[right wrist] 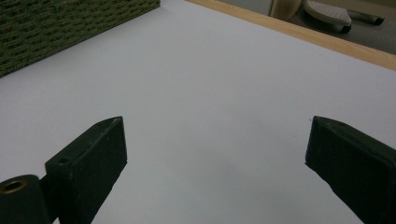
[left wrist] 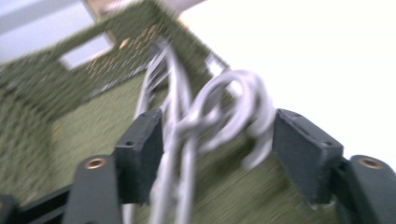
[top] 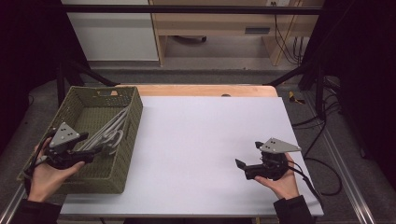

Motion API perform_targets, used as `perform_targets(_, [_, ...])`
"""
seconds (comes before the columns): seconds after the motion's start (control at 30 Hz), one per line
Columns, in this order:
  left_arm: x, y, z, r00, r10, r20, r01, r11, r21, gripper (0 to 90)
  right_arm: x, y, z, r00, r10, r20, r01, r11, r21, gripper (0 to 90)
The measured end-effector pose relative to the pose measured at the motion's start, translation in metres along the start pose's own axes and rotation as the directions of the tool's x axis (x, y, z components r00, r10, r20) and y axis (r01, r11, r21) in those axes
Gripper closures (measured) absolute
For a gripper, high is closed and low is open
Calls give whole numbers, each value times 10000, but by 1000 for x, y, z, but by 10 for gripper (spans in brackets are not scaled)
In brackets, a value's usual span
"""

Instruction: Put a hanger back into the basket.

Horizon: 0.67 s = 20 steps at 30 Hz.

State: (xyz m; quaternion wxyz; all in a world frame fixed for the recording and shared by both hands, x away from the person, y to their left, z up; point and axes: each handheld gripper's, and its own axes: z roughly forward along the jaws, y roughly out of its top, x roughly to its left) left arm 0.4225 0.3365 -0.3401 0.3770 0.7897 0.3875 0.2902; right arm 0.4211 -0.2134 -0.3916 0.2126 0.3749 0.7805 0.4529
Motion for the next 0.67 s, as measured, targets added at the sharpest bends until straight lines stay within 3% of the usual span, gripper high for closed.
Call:
perform_targets(0.03, [-8, 2, -1, 9993, -17, 369, 31, 9993, -381, 275, 0, 0, -1, 10000, 21, 30, -21, 10000, -69, 59])
perform_targets(0.13, [-19, 3, -1, 9973, -50, 726, 109, 9967, -803, 223, 0, 0, -1, 10000, 35, 42, -34, 9999, -112, 59])
perform_targets(0.17, [-31, 2, 1, 9930, -216, 1161, 357, 9920, -1207, 209, 0, 0, -1, 10000, 24, 52, -23, 9999, -168, 59])
perform_targets(0.2, [-31, 2, 1, 9930, -216, 1161, 357, 9920, -1207, 198, 0, 0, -1, 10000, 24, 52, -23, 9999, -168, 59])
perform_targets(0.23, [-41, 2, 5, 9883, -272, 1502, 507, 9867, -1545, 182, 0, 0, -2, 10000, 32, 58, -31, 9997, -241, 57])
perform_targets(0.4, [-60, 0, 15, 9795, -389, 1979, 760, 9801, -1835, 163, 1, -1, -5, 9999, 8, 117, -3, 9990, -446, 55])
perform_targets(0.47, [-71, -2, 23, 9791, -204, 2021, 581, 9816, -1820, 159, 1, -1, -7, 9999, 31, 136, -23, 9985, -552, 56])
perform_targets(0.67, [-80, -6, 32, 9740, -137, 2261, 562, 9816, -1826, 147, -3, -5, -12, 9999, 125, 28, -122, 9965, -822, 59])
